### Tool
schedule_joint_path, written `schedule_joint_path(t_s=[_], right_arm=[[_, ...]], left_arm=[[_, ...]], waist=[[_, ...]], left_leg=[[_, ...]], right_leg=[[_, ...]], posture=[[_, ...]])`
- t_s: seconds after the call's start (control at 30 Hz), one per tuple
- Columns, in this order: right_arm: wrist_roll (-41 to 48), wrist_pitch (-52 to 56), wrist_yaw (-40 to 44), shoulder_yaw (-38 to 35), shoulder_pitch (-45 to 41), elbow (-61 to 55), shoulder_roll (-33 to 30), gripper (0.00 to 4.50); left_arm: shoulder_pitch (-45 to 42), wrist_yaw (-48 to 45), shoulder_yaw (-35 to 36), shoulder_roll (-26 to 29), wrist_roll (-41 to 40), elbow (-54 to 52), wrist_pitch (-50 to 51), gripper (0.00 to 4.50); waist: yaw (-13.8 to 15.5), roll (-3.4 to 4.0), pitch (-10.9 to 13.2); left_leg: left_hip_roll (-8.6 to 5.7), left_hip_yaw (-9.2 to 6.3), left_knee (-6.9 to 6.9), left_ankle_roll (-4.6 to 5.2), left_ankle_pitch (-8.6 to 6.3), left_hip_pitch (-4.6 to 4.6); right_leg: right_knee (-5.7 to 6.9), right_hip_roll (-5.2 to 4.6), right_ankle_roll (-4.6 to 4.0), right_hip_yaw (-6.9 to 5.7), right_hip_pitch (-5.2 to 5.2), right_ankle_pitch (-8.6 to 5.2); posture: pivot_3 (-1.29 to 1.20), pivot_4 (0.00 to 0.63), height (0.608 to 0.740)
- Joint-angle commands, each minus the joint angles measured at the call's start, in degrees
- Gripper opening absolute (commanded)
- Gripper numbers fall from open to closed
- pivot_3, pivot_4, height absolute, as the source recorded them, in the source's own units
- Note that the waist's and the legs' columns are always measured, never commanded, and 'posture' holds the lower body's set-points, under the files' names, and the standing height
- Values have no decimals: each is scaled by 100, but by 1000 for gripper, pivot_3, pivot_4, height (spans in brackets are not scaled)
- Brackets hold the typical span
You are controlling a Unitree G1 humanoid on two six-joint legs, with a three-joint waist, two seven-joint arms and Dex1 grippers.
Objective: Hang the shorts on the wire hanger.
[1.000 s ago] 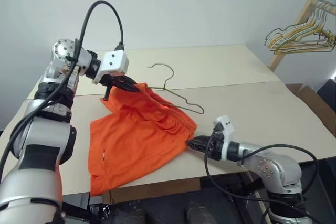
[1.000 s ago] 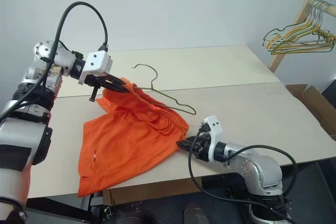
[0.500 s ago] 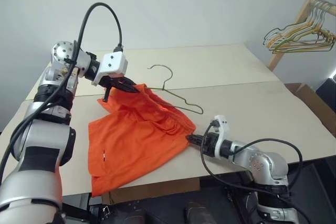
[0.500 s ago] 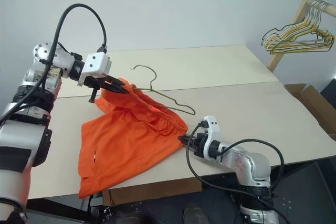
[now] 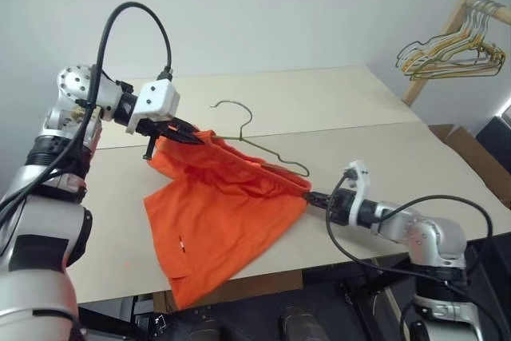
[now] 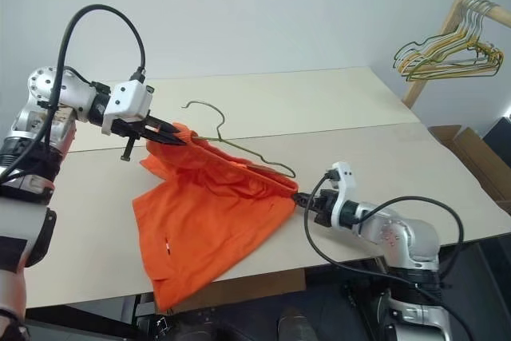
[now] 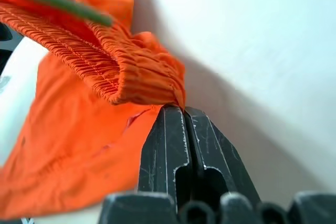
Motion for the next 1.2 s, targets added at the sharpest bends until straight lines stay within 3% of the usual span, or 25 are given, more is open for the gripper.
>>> schedule_joint_path(t_s=[0.03,0.2,0.67,1.03,1.2], right_arm=[[34,-135,351,-21,-119,29,-401,54],[-155,-289,584,148,-151,258,-706,54],[-291,-632,1263,276,-39,93,-1690,54],[-663,-1065,1802,774,-405,262,-2473,54],[-827,-1556,2018,947,-561,-344,-2626,54]], left_arm=[[-62,-21,-84,279,-323,-190,21,0],[-42,-21,-215,357,-395,-170,-59,0],[-165,-21,-16,4,779,635,-779,0],[-230,257,262,-260,1772,1204,-1262,0],[-53,450,542,-567,1721,1076,-1274,0]], waist=[[-12,0,0],[-9,0,0],[6,0,0],[-4,0,0],[7,0,0]], left_leg=[[0,1,1,0,0,0],[1,1,1,0,0,2],[-1,3,5,0,0,-5],[-1,4,6,2,-1,-5],[-3,5,8,3,-2,-9]], right_leg=[[-1,0,0,0,1,0],[-1,2,1,1,2,-1],[-6,-1,3,0,1,-2],[-9,-1,4,-1,2,-3],[-7,-4,5,0,-1,-3]], posture=[[-125,0,740],[-123,0,740],[-140,0,740],[-145,0,740],[-146,0,740]])
